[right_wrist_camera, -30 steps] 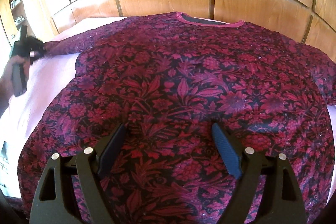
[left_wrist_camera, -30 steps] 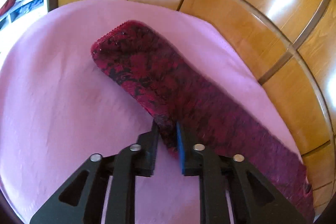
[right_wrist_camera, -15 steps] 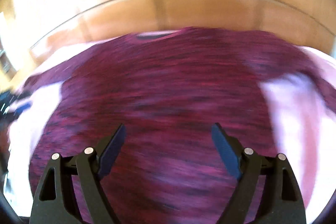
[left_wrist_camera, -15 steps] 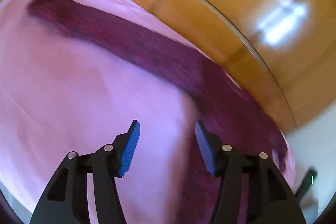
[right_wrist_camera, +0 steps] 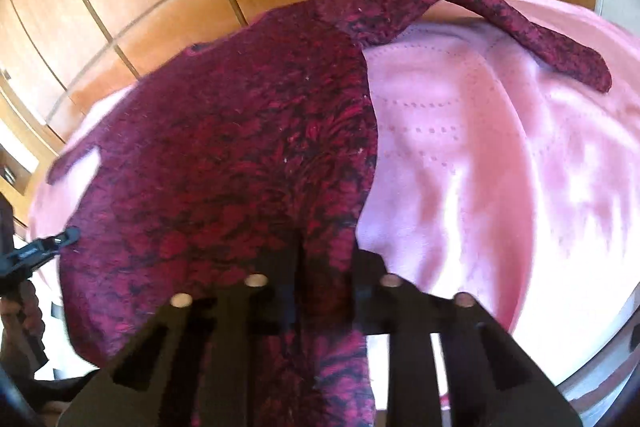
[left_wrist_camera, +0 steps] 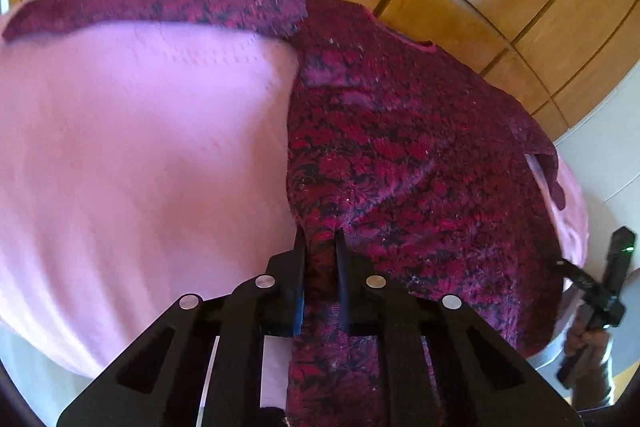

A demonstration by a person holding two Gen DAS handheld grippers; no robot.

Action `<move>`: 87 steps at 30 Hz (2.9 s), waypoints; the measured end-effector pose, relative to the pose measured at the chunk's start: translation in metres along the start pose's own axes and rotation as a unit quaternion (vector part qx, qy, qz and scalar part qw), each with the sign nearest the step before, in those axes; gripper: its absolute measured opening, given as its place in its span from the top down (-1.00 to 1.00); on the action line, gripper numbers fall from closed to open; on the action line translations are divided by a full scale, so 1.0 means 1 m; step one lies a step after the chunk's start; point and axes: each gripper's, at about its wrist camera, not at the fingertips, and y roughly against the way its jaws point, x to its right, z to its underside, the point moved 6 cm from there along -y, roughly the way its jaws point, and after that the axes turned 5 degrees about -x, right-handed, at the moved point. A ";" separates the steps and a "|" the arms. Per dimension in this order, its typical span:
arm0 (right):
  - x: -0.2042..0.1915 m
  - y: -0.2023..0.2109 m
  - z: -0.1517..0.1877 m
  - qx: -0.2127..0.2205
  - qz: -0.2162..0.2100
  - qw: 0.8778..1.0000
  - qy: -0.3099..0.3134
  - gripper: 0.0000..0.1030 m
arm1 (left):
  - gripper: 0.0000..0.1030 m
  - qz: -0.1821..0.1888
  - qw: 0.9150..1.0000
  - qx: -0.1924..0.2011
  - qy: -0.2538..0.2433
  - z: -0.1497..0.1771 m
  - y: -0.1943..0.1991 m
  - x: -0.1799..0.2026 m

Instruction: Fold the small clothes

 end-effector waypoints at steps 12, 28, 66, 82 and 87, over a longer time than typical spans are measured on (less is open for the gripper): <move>0.044 0.024 -0.014 0.036 -0.041 0.995 -0.086 -0.12 | 0.20 -0.052 0.996 0.067 0.017 -0.029 0.023 0.013; 0.278 -0.012 -0.112 0.192 -0.140 0.817 -0.525 0.02 | 0.20 -0.013 0.996 -0.004 -0.093 -0.026 -0.056 0.121; 0.245 0.020 -0.150 0.108 0.070 0.939 -0.318 -0.11 | -0.28 -0.095 0.991 0.083 0.047 -0.064 0.013 -0.022; 0.024 -0.022 -0.037 -0.063 -0.066 0.995 -0.034 0.78 | 0.74 -0.012 0.999 0.023 -0.022 0.013 0.013 -0.007; 0.031 -0.031 -0.035 -0.070 -0.004 0.998 -0.003 0.79 | 0.68 -0.031 0.999 0.011 -0.029 0.021 0.003 -0.005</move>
